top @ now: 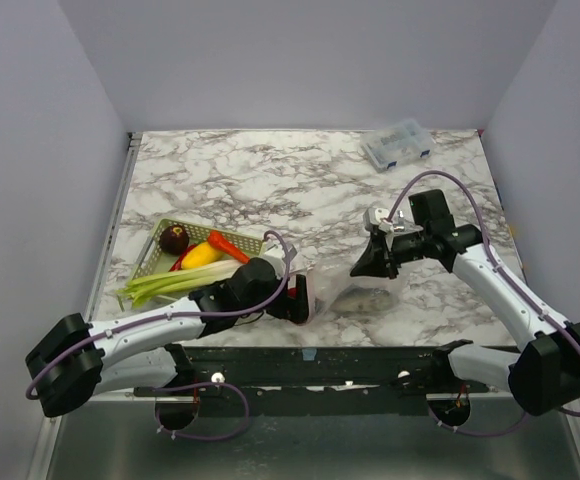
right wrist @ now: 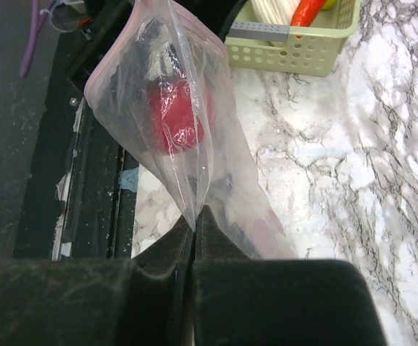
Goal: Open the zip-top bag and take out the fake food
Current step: Pick up the fake fruit from the zipper food storage bag, then place the fake fruit in the bin.
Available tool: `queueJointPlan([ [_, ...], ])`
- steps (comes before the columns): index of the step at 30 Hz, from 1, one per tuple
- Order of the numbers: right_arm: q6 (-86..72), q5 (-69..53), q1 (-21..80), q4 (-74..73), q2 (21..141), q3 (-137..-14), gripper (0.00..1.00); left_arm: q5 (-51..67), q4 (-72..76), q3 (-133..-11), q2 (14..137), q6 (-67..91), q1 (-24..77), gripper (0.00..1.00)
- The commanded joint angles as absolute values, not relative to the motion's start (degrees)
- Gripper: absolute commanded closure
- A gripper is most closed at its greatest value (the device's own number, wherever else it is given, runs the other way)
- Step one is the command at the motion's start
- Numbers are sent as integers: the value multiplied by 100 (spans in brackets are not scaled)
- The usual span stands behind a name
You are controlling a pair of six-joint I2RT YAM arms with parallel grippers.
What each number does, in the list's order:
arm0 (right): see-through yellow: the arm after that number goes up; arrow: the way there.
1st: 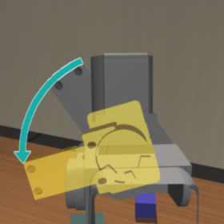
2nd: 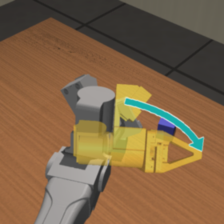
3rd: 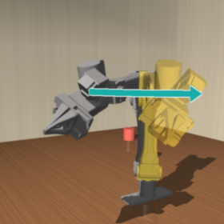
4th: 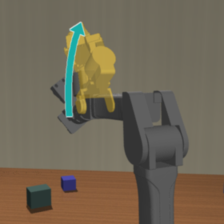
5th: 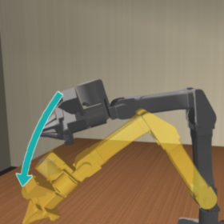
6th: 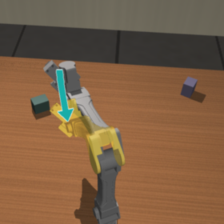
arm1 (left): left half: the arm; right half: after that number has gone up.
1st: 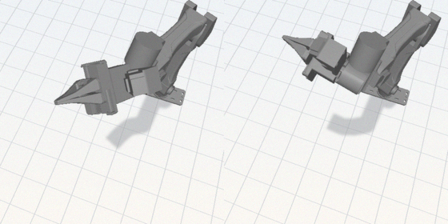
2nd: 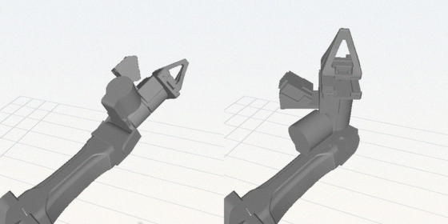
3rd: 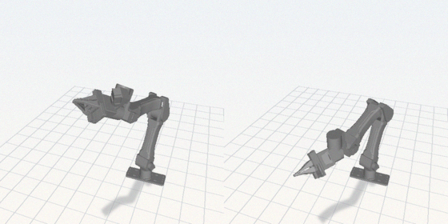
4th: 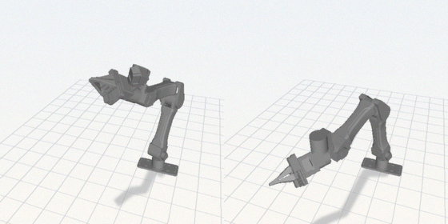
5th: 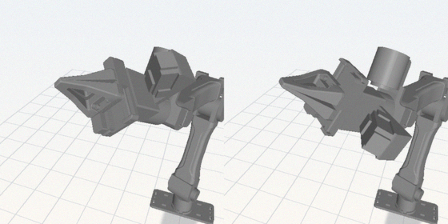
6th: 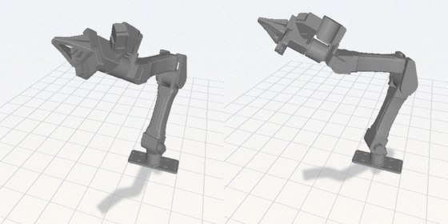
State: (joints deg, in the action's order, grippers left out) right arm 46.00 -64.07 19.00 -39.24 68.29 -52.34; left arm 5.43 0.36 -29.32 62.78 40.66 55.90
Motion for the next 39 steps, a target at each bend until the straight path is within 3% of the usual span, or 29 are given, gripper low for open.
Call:
queueJointPlan([
  [1, 4204, -6799, 1622, -3409, 6694, -5008, 99, 662, 350, -2646, 5977, 4165, 5577, 97],
  [10, 3931, -6811, 1510, -2962, 6480, -4650, 99, 739, 692, -2376, 5488, 4406, 5547, 97],
  [19, 3683, -6953, 1376, -2572, 6304, -4384, 98, 396, 635, -1958, 4251, 4863, 5239, 97],
  [20, 3623, -6953, 1353, -2464, 6247, -4300, 97, 306, 274, -1857, 3651, 4986, 5029, 98],
  [29, 3559, -6926, 1309, -2283, 6143, -4158, 96, 158, -839, -1896, 2542, 4952, 4163, 100],
  [39, 3584, -6917, 1300, -2232, 6176, -4075, 95, -637, -2306, -2631, 2758, 4424, 3334, 100],
])
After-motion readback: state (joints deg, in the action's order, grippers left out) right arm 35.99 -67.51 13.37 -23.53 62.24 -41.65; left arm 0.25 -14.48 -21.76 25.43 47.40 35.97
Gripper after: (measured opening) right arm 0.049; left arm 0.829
